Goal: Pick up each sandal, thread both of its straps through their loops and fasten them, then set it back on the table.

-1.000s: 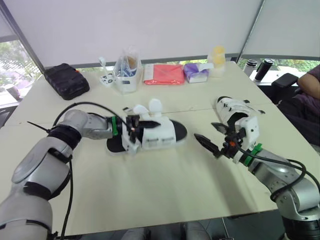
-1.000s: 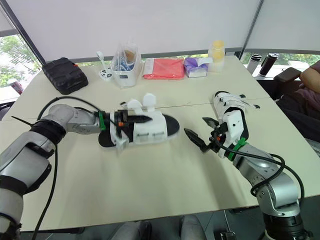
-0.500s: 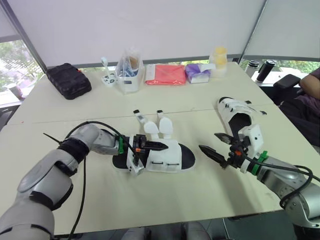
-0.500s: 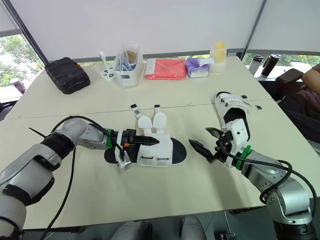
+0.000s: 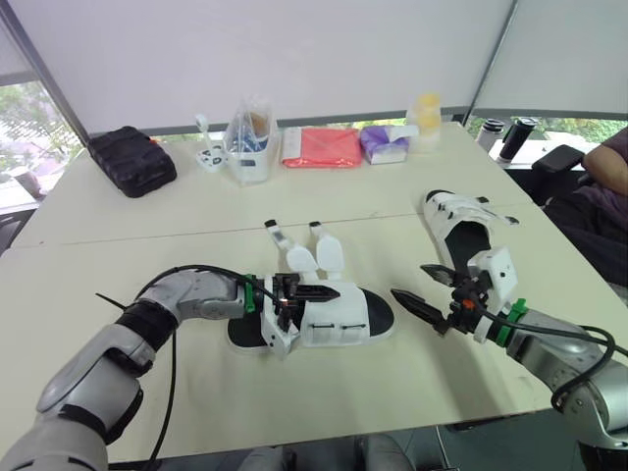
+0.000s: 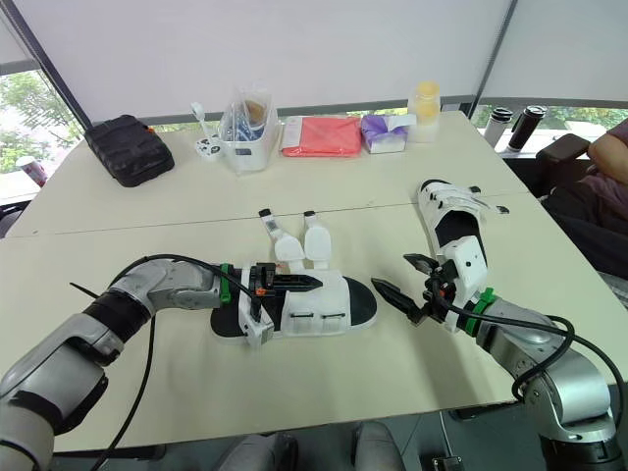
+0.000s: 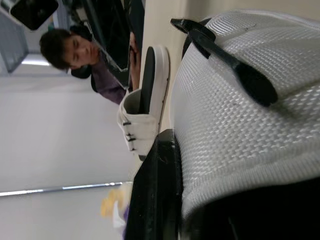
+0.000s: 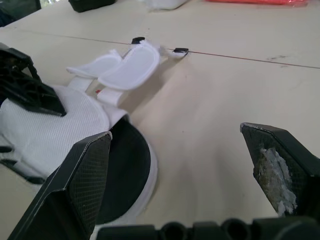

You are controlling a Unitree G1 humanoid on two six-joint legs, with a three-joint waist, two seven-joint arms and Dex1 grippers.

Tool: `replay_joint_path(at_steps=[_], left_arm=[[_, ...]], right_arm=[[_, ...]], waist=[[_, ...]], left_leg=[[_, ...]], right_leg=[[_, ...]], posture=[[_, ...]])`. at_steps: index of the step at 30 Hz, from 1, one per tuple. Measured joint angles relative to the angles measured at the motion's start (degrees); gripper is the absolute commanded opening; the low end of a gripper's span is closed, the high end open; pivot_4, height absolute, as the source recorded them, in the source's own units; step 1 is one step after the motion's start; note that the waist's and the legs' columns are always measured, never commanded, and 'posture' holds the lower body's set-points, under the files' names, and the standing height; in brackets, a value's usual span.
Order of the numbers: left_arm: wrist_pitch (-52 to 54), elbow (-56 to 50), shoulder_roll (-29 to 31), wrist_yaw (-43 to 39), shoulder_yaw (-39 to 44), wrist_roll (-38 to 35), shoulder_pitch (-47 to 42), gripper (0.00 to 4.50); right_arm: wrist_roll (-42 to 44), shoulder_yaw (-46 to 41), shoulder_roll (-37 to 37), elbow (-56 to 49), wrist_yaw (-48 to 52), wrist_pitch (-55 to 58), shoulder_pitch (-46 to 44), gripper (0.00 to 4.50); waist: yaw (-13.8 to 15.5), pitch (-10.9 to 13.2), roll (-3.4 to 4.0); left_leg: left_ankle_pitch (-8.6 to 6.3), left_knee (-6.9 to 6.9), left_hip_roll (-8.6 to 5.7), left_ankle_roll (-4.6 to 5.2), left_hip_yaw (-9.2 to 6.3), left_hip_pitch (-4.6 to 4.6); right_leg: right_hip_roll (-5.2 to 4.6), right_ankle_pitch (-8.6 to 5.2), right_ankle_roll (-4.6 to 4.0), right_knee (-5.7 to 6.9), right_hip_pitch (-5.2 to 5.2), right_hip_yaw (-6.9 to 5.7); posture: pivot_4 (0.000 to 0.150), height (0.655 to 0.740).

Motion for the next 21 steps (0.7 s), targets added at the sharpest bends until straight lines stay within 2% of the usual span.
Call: replay_joint_path(at_steps=[6, 9, 14, 21], left_arm=[[0.5, -2.2, -0.8, -5.5, 1.5, -4.6, 3.0, 4.48], [0.5, -2.9, -0.5, -8.6, 2.3, -8.2, 3.9, 4.48], [1.4, -4.2, 3.4, -16.6, 3.3, -20.1, 7.5, 4.48], [12.6, -13.5, 14.0, -33.0, 6.1, -44.1, 17.5, 4.48]], right_arm=[[-0.7, 0.7, -0.3, 1.2, 1.6, -0.1, -0.2, 4.50], [-0.8, 1.0, -0.7, 1.3, 2.7, -0.1, -0.2, 4.50], [-1.8, 1.4, -1.6, 2.4, 4.2, -0.1, 0.5, 4.50], [-2.4, 1.9, -2.1, 3.6, 6.2, -1.2, 0.7, 4.50]], waist=[[0.5, 0.0, -0.01], [0.4, -0.1, 0.01], [0.1, -0.1, 0.00], [-0.3, -0.1, 0.03]], left_leg=[[-0.01, 0.05, 0.00, 0.03, -0.01, 0.00], [-0.02, 0.05, 0.00, 0.03, -0.01, 0.05], [-0.02, 0.04, 0.06, 0.04, -0.20, 0.05], [-0.11, 0.04, 0.06, 0.20, -0.25, 0.06]], right_leg=[[0.00, 0.00, 0.00, 0.04, 0.03, 0.00], [-0.01, 0.00, -0.01, 0.03, 0.08, 0.00], [0.04, 0.00, -0.01, 0.06, 0.04, 0.00], [0.03, 0.00, -0.02, 0.10, 0.03, 0.02]], posture=[[0.150, 0.7400], [0.150, 0.7400], [0.150, 0.7400], [0.150, 0.7400]])
